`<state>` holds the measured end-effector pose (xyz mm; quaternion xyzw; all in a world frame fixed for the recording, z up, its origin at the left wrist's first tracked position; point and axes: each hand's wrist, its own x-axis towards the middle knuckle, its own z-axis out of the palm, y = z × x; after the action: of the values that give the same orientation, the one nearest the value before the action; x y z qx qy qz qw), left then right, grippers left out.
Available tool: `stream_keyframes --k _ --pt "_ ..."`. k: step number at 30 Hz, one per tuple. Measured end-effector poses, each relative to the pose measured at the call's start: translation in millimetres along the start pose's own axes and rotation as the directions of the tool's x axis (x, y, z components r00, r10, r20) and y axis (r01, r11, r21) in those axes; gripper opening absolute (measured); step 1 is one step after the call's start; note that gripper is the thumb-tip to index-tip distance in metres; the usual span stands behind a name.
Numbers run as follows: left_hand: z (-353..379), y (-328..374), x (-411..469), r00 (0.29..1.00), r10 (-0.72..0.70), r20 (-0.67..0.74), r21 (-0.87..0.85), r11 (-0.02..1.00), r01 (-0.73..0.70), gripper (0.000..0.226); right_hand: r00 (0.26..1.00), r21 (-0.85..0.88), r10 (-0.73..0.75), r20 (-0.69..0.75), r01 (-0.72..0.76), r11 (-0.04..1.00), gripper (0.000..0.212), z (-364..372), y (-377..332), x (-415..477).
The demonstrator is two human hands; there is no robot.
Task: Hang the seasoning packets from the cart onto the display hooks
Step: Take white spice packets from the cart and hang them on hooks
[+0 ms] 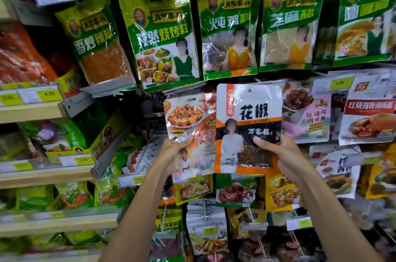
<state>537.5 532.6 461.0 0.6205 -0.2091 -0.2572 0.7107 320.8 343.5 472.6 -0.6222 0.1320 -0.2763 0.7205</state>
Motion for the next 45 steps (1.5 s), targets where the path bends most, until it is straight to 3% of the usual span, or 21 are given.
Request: stream_keyframes --k 6,9,12,15,18,21,24,27,29,32,34,39,45 --pt "4 4 12 0.992 -0.044 -0.121 0.09 0.994 0.055 0.034 1.0 -0.01 0.026 -0.016 -0.026 1.0 0.058 0 7 3" --pt "7 1 15 0.978 -0.057 -0.203 0.132 0.988 0.085 0.045 0.999 -0.023 0.04 0.005 -0.04 0.999 0.062 1 12 4" --pt "12 -2 11 0.972 0.021 -0.235 0.233 0.972 0.035 0.023 0.998 -0.017 0.062 0.03 -0.062 0.998 0.07 2 17 6" --pt "14 -2 2 0.962 0.139 -0.235 0.327 0.943 -0.056 0.02 0.995 -0.001 0.082 0.063 -0.082 0.997 0.08 7 21 8" --pt "6 -3 -9 0.945 0.269 -0.188 0.531 0.837 -0.133 0.037 0.991 0.0 0.082 0.106 -0.082 0.997 0.07 17 25 9" --pt "-7 -4 -25 0.944 0.321 -0.075 0.73 0.662 -0.167 0.02 0.983 -0.005 0.1 0.157 -0.101 0.995 0.07 34 29 12" --pt "-33 -6 -38 0.913 0.402 -0.067 0.851 0.5 -0.158 0.023 0.972 -0.018 0.132 0.196 -0.131 0.991 0.075 60 34 15" --pt "-71 11 -55 0.789 0.603 -0.117 0.924 0.358 -0.137 0.024 0.962 -0.016 0.118 0.246 -0.118 0.993 0.076 96 42 16" --pt "-98 31 -68 0.622 0.772 -0.135 0.95 0.279 -0.14 0.02 0.958 -0.022 0.109 0.266 -0.107 0.994 0.073 124 48 18" --pt "-142 64 -79 0.302 0.951 -0.066 0.986 0.109 -0.127 0.016 0.953 -0.06 0.127 0.274 -0.115 0.992 0.066 168 58 23" --pt "-174 85 -76 0.194 0.981 0.013 0.998 0.0 -0.068 0.02 0.952 -0.063 0.129 0.276 -0.116 0.991 0.061 196 63 25" --pt "-232 111 -50 0.185 0.948 0.259 0.965 -0.263 -0.001 0.028 0.965 -0.061 0.105 0.239 -0.093 0.994 0.065 243 71 27" --pt "-258 110 -19 0.184 0.922 0.342 0.94 -0.335 -0.069 0.031 0.979 -0.063 0.062 0.193 -0.05 0.997 0.068 263 68 36"
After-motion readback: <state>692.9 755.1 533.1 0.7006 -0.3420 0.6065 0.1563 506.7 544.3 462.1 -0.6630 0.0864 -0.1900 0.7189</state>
